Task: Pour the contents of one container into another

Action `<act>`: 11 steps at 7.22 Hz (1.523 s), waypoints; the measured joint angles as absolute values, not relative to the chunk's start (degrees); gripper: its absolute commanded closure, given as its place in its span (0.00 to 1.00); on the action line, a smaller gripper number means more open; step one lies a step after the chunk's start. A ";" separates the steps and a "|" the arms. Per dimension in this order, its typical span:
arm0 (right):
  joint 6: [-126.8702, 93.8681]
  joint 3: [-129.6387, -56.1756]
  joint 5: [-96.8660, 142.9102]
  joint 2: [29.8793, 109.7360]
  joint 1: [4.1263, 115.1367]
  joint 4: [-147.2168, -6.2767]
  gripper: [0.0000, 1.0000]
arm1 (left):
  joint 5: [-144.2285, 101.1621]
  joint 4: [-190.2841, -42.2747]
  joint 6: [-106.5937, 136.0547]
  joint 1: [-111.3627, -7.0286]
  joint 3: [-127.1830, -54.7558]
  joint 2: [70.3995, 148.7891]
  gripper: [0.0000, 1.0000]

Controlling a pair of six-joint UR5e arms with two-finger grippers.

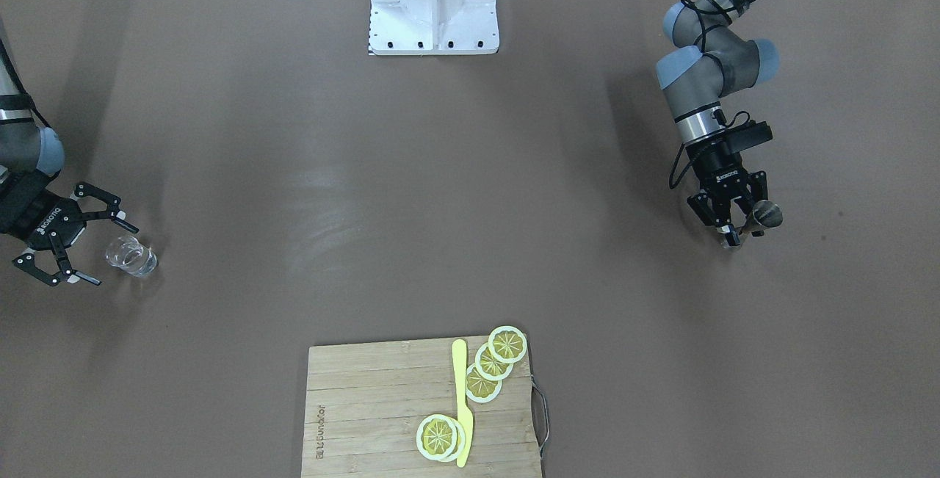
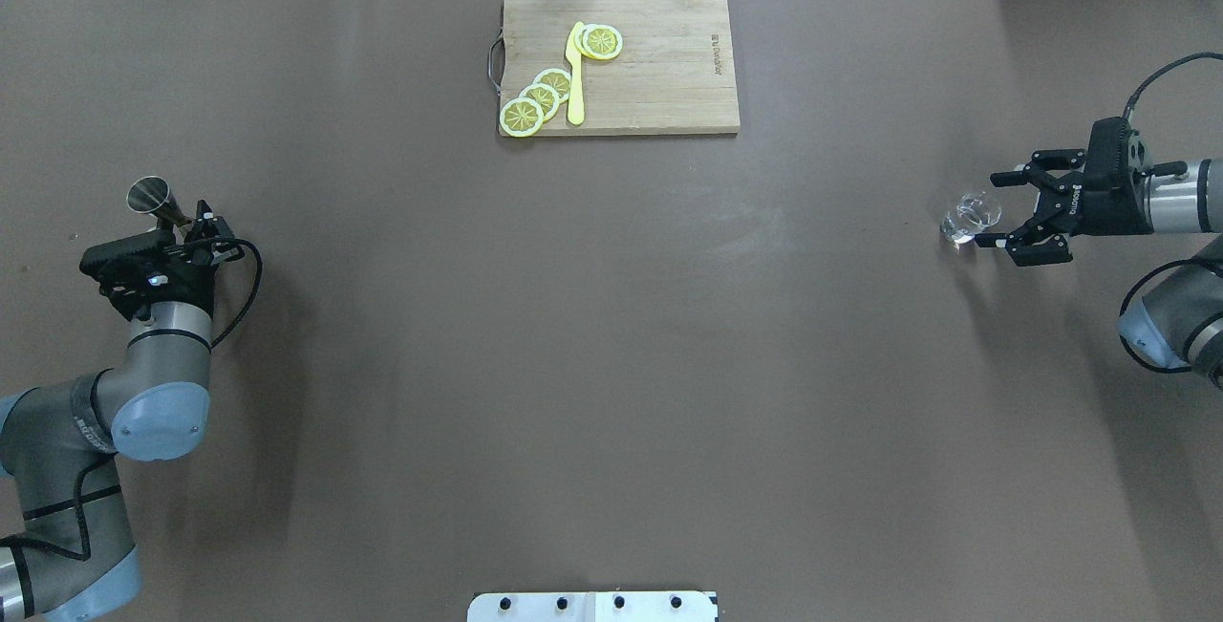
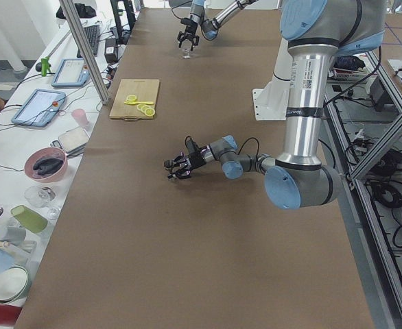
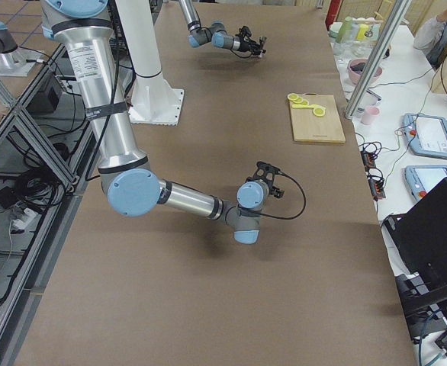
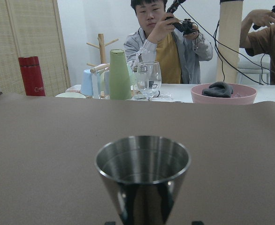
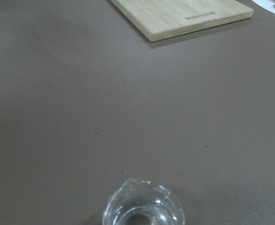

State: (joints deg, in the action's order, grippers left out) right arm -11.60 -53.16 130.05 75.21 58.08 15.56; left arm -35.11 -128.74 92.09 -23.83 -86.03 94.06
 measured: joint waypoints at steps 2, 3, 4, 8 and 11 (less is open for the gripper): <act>-11.66 -53.10 129.60 74.85 57.82 15.56 0.01 | -35.17 -128.68 92.49 -24.07 -85.71 94.05 0.77; -11.68 -53.06 129.16 74.76 57.40 15.56 0.01 | -35.23 -128.68 92.40 -24.32 -85.69 94.05 0.93; -11.68 -53.03 128.75 74.74 56.96 15.56 0.01 | -35.34 -128.70 92.25 -24.50 -85.78 94.04 1.00; -11.69 -53.00 128.16 74.76 56.23 15.56 0.21 | -39.14 -129.09 88.34 -26.76 -89.46 94.04 1.00; -11.76 -53.07 128.15 74.79 56.17 15.56 0.26 | -41.90 -133.96 73.91 -29.54 -93.12 94.10 1.00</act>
State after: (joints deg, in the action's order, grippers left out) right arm -11.76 -53.07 128.15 74.79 56.17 15.56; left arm -41.90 -133.96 73.91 -29.54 -93.12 94.10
